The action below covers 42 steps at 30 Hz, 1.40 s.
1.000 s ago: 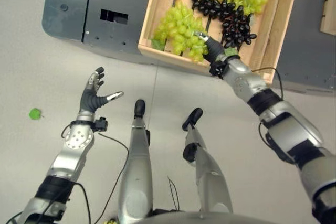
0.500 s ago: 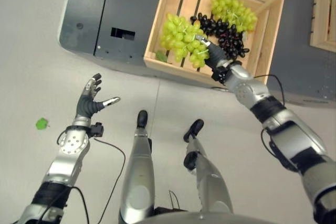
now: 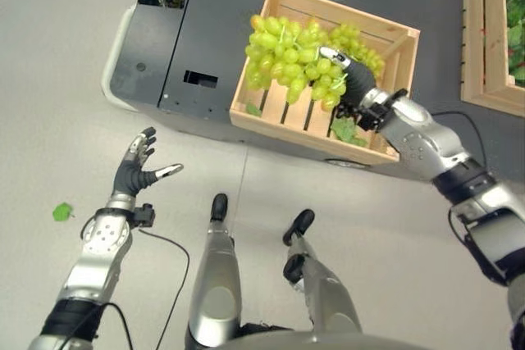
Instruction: Pick up the fruits from the basket on one side to the basket on the other side
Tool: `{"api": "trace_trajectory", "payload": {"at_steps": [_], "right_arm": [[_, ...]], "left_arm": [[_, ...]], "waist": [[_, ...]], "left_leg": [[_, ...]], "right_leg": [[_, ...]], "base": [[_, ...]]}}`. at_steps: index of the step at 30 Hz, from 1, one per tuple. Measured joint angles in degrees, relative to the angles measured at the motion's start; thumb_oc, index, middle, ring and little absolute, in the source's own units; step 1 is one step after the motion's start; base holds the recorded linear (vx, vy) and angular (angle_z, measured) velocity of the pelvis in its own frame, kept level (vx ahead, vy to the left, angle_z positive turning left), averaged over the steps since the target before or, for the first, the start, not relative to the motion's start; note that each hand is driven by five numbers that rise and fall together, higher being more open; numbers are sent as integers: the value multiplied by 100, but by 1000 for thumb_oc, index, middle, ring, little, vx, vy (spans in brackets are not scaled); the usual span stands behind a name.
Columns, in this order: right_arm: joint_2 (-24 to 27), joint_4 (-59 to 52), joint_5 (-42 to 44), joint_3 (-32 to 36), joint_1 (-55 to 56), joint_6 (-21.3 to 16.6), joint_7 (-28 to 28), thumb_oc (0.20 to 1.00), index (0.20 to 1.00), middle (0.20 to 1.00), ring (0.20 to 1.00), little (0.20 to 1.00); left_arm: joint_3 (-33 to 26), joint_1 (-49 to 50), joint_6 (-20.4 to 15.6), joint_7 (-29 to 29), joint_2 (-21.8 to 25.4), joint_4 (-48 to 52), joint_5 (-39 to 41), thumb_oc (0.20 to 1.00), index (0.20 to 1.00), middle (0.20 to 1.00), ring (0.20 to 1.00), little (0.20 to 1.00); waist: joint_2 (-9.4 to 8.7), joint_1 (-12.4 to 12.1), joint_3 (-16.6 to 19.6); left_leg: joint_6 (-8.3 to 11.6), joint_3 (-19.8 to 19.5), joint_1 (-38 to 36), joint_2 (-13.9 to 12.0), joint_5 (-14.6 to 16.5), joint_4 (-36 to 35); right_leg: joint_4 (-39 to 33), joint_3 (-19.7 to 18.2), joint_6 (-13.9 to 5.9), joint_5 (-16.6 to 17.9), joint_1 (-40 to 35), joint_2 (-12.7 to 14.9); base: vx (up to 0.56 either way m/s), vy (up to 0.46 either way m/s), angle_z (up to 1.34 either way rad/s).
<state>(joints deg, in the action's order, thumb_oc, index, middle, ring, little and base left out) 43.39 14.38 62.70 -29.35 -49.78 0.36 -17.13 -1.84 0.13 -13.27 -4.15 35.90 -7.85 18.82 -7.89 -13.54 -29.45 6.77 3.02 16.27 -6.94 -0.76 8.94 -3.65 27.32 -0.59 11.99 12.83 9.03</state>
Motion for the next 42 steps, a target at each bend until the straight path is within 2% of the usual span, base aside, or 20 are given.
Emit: {"api": "trace_trajectory", "payload": {"at_steps": [6,12,15,20,26,29,35,42], "right_arm": [[409,-536,0,54,8,3,-101,200,200,200,200,200],[629,-729,0,39,130,90,-313,200,200,200,200,200],[703,-765,0,-73,257,132,-430,200,200,200,200,200],[767,-777,-4,-324,400,266,-545,200,200,200,200,200],[767,-854,-9,-641,420,477,-711,200,200,200,200,200],[739,-997,-10,-755,408,507,-770,200,200,200,200,200],[604,-1004,-31,-1031,381,622,-805,200,200,200,200,200],[113,-1023,-32,-1318,-41,649,-804,200,200,200,200,200]], "left_arm": [[-335,49,3,71,7,139,-4,1000,1000,1000,1000,1000],[-396,233,22,196,20,517,-2,1000,1000,1000,1000,1000],[-389,332,25,387,92,867,28,1000,1000,1000,1000,1000],[-395,328,14,626,462,1275,148,1000,1000,1000,1000,1000],[-387,-10,15,711,582,1334,401,1000,1000,1000,1000,1000],[-370,-203,20,768,591,1387,655,1000,1000,1000,1000,1000],[170,-830,49,808,799,1494,796,1000,1000,1000,1000,1000],[553,-1430,59,793,811,1500,788,1000,1000,1000,1000,1000]], "waist": [[-41,8,50],[-178,28,506],[-303,30,811],[-381,46,1129],[-374,56,1294],[-383,156,1308],[-388,226,1449],[-392,423,1529]], "left_leg": [[0,-6,-279,27,2,-104],[3,0,-388,26,4,-150],[4,28,-485,26,4,-219],[3,50,-571,36,6,-258],[-3,62,-683,39,-3,-341],[-1,66,-747,45,-1,-374],[0,86,-768,42,-1,-396],[10,150,-833,22,6,-441]], "right_leg": [[-55,58,-43,-34,-276,2],[-64,78,-60,-59,-366,-18],[-72,77,-93,-102,-415,-16],[-74,77,-127,-137,-481,4],[-78,78,-127,-136,-554,0],[-83,80,-136,-143,-605,8],[-118,73,-118,-128,-618,-13],[-146,43,-119,-126,-631,-44]], "base": [[18,-9,3],[3,-1,-1],[34,8,-4],[18,12,0],[26,16,0],[28,13,1],[0,0,0],[9,2,-4]]}}
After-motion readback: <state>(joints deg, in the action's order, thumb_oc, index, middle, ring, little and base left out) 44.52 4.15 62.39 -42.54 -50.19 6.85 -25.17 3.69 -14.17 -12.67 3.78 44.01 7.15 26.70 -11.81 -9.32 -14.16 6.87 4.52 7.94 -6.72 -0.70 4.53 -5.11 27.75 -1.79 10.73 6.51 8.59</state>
